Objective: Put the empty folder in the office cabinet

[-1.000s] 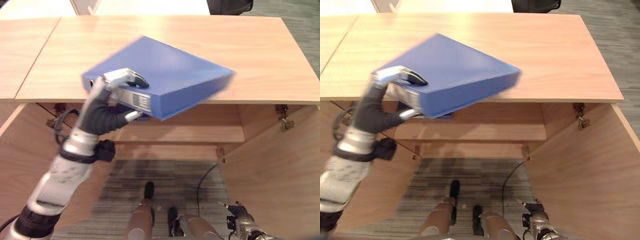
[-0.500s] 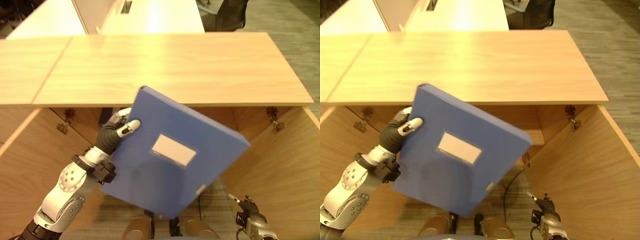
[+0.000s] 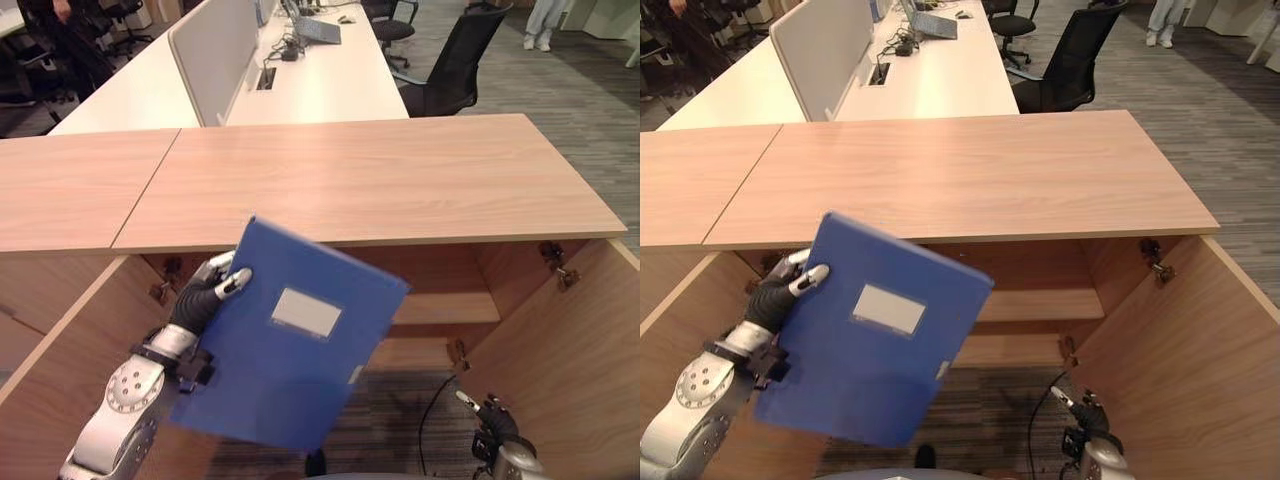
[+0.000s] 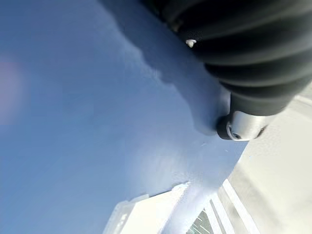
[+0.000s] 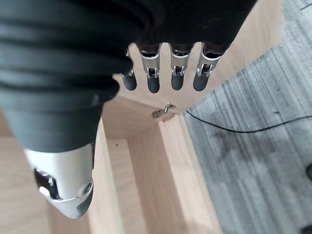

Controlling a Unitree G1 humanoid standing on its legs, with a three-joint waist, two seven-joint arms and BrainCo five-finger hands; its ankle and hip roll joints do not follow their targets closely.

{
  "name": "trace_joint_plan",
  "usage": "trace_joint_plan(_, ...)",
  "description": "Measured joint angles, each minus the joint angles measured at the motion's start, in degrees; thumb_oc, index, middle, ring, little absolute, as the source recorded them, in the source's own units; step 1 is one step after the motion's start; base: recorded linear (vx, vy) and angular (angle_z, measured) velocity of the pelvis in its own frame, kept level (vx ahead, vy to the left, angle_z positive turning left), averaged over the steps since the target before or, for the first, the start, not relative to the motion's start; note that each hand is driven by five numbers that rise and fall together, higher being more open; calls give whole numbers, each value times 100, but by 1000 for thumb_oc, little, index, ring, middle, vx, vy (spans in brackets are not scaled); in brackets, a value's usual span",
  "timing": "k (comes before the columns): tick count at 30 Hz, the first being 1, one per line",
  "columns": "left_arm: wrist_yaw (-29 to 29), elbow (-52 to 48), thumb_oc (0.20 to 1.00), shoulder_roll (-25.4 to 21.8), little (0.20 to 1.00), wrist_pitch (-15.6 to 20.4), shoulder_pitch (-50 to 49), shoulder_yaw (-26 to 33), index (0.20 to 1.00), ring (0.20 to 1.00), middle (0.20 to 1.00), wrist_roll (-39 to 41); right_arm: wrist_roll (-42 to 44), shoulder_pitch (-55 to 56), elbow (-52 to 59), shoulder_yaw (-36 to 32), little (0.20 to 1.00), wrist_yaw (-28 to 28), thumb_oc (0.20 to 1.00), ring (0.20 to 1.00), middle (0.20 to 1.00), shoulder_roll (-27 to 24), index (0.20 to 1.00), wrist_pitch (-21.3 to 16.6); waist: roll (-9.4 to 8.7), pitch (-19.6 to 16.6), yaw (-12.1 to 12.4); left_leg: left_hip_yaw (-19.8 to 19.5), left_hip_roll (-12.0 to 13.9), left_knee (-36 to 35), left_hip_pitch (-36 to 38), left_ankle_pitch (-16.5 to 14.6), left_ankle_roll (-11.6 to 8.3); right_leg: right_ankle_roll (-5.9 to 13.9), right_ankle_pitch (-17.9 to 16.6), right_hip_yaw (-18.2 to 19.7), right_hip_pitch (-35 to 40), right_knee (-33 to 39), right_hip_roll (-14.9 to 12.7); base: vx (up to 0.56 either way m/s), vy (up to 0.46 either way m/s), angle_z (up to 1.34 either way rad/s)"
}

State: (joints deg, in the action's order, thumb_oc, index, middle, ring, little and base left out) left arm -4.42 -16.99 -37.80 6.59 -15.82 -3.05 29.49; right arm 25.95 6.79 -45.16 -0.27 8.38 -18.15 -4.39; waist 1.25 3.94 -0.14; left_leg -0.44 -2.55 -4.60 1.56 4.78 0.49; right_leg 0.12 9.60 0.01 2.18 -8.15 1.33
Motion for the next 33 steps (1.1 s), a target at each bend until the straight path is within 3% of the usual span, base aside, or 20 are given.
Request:
trace_joint_plan(9, 168, 926, 200, 294, 200, -142, -183, 436, 200, 200, 200, -1888, 429, 592, 1690, -306, 1000, -648, 1000, 1000, 1000, -363, 1000, -46, -59, -119, -96, 142, 58, -45, 62, -3, 0, 12, 0, 107, -11, -1, 45, 19, 16, -8)
trace_joint_plan(13, 165, 1041, 200, 443, 200, -142, -149, 403, 200, 200, 200, -1994, 643, 675, 2017, -360, 1000, -1001, 1000, 1000, 1000, -421, 1000, -33, -73, -161, -111, 182, 63, -45, 63, -9, 7, 12, 0, 162, -24, -1, 47, -12, 9, -6)
trace_joint_plan(16, 159, 1081, 200, 558, 200, -142, 46, 311, 200, 200, 200, -2034, 691, 623, 2072, -144, 1000, -1279, 1000, 1000, 1000, -447, 1000, -29, -65, -169, -102, 228, 71, -45, 70, -8, 7, 19, -8, 212, -39, -20, 54, -17, 3, -8)
trace_joint_plan(20, 197, 1104, 200, 697, 200, -139, 488, 13, 200, 200, 200, -2098, 671, 452, 2065, 624, 1000, -1509, 1000, 1000, 1000, -522, 1000, 32, -68, -186, -92, 277, 79, -45, 76, -7, 8, 23, -16, 238, -55, -47, 57, -8, -2, -3)
trace_joint_plan(26, 305, 1271, 200, 844, 200, -142, 999, -420, 200, 200, 200, -2086, 584, 111, 1878, 1531, 1000, -1595, 1000, 1000, 1000, -498, 1000, 192, -104, -274, -95, 290, 85, -45, 77, -6, 9, 29, -24, 239, -54, -40, 60, 0, 0, 0)
trace_joint_plan(33, 396, 1238, 200, 853, 200, -135, 1327, -656, 200, 200, 200, -2091, 444, -312, 1828, 2028, 1000, -1620, 1000, 1000, 1000, -297, 1000, 257, -104, -274, -55, 276, 86, -45, 77, -6, 10, 29, -25, 230, -45, -34, 61, 0, 0, 0)
